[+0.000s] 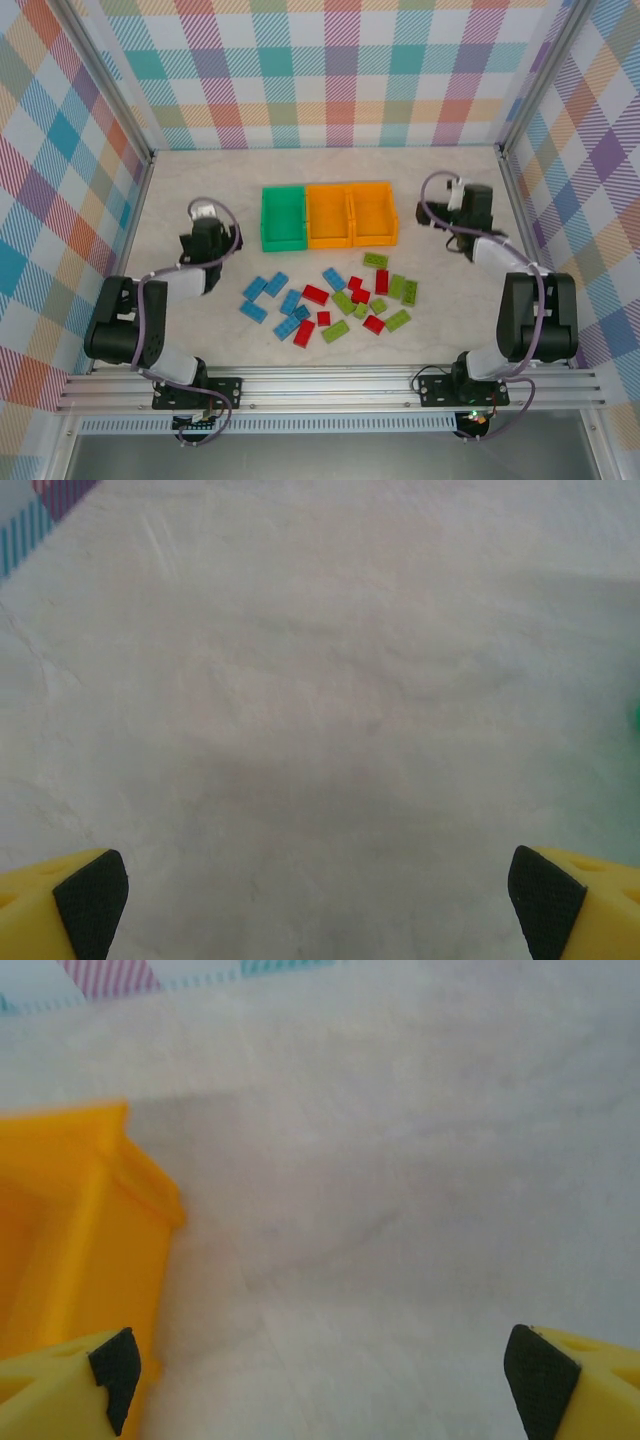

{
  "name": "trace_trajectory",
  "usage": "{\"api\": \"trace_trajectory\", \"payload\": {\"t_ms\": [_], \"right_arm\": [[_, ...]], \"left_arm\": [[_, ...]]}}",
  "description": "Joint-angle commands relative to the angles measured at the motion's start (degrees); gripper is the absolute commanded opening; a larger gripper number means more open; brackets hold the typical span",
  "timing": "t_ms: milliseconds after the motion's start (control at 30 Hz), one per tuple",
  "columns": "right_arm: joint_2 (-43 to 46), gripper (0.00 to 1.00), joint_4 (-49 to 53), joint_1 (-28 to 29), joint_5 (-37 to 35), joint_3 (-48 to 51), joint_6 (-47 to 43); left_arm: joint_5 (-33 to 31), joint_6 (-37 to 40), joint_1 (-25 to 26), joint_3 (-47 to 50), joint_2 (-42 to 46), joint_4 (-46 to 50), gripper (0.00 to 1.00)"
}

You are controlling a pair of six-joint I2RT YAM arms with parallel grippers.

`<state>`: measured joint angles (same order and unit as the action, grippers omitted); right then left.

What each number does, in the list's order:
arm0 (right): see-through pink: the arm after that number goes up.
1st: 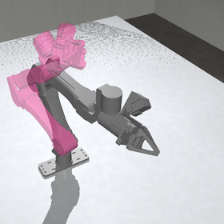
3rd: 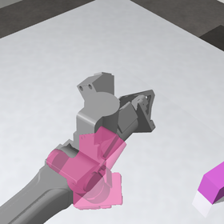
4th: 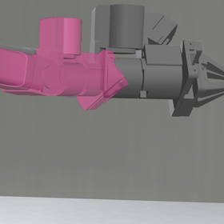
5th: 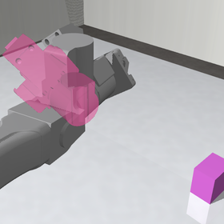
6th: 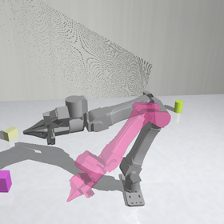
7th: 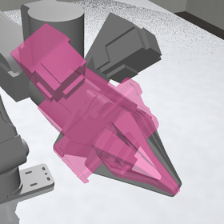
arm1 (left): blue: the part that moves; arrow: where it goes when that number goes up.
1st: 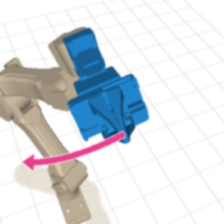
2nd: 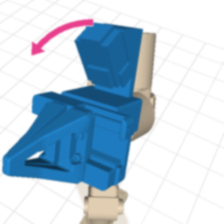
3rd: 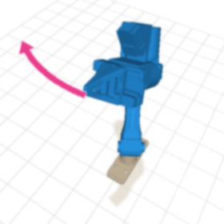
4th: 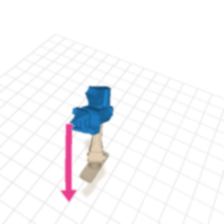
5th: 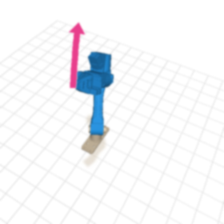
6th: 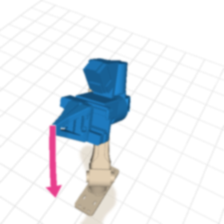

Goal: Sort the legos into containers by color

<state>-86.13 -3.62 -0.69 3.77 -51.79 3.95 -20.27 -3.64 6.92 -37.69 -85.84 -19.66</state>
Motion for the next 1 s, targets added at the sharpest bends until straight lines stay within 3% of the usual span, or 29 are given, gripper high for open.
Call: {"api": "trace_trajectory", "payload": {"t_ms": [0, 133, 233, 333, 467, 700, 833, 967], "right_arm": [[1.0, 0.93, 26.4, 0.2, 2.0, -6.6, 5.2], [1.5, 0.89, 40.2, 1.4, 1.6, -11.9, 10.7], [2.9, 0.92, 47.1, 3.4, 0.0, -12.9, 14.2], [4.1, 0.92, 51.5, 6.0, -0.7, -12.0, 17.4], [4.2, 0.92, 55.2, 9.2, -1.5, -10.6, 20.7], [3.0, 0.89, 59.9, 20.1, -3.6, -5.8, 26.7], [4.8, 0.79, 58.8, 20.8, -4.6, -0.9, 29.8], [5.8, 0.80, 58.2, 20.8, -5.8, 0.9, 28.4]], "left_arm": [[-2.9, -3.0, -0.4, -13.3, 4.1, 27.7, 1.00], [0.2, -13.5, -0.1, -22.6, 6.1, 46.0, 1.00], [3.8, -21.0, 1.4, -22.9, 7.6, 52.6, 1.00], [6.4, -24.6, 4.9, -19.3, 10.6, 52.5, 1.00], [3.7, -27.6, 9.6, -17.1, 13.9, 54.0, 1.00], [3.7, -28.4, 10.5, -14.7, 16.6, 54.6, 1.00], [4.0, -27.1, 10.5, -13.8, 18.5, 54.4, 1.00], [4.9, -26.2, 10.5, -13.7, 19.3, 54.1, 1.00]]}}
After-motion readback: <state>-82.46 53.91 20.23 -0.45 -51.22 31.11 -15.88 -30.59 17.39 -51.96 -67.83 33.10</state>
